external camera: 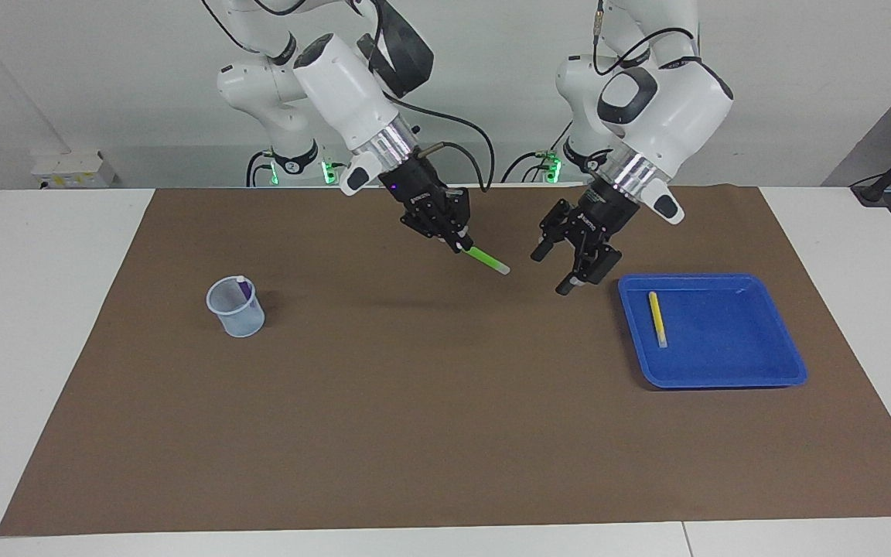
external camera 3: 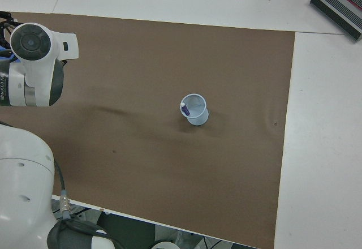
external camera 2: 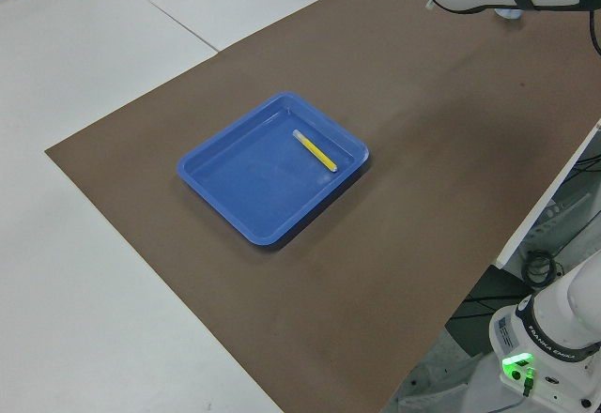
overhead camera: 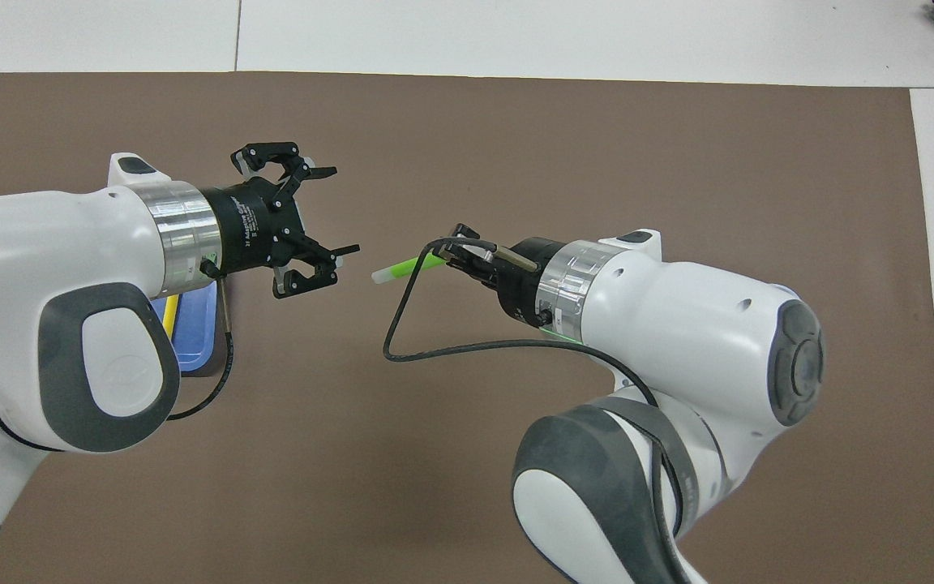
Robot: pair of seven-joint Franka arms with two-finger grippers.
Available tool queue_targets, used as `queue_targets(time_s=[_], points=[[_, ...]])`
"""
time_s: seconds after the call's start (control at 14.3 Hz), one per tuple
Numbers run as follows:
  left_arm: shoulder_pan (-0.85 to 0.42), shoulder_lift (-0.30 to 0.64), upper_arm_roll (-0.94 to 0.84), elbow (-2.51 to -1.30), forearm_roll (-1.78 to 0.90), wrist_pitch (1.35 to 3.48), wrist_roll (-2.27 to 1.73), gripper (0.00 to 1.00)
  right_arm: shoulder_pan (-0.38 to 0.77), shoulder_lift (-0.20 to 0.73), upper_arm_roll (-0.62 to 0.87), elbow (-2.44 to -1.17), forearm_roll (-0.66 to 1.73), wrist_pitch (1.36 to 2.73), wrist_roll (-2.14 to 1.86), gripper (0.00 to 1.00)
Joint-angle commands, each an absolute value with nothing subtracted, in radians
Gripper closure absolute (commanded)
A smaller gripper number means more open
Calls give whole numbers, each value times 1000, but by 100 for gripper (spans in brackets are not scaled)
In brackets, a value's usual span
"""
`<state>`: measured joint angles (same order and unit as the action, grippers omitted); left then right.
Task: Right arm passes pens to left for tray arrangement
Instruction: 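Bring the green pen toward the left gripper while the left gripper approaches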
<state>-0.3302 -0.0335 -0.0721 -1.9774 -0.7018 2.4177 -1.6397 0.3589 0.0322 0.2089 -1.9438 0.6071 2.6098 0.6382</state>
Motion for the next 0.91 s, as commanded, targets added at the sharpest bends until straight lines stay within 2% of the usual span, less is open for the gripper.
queue_targets(time_s=[0.0,0.49,0.84], points=[[-386,-78,-58,-2045,-712,2425,-1573,13,356,6,209,-1974,632,2626,649,100],[-446,-98,-58,-2089,-715,2454,-1592,13,356,6,209,-1974,632,2625,647,100],[-463,-94,-60,-2128,-718,2635,-1660,13,353,8,209,-1974,632,2623,641,100]])
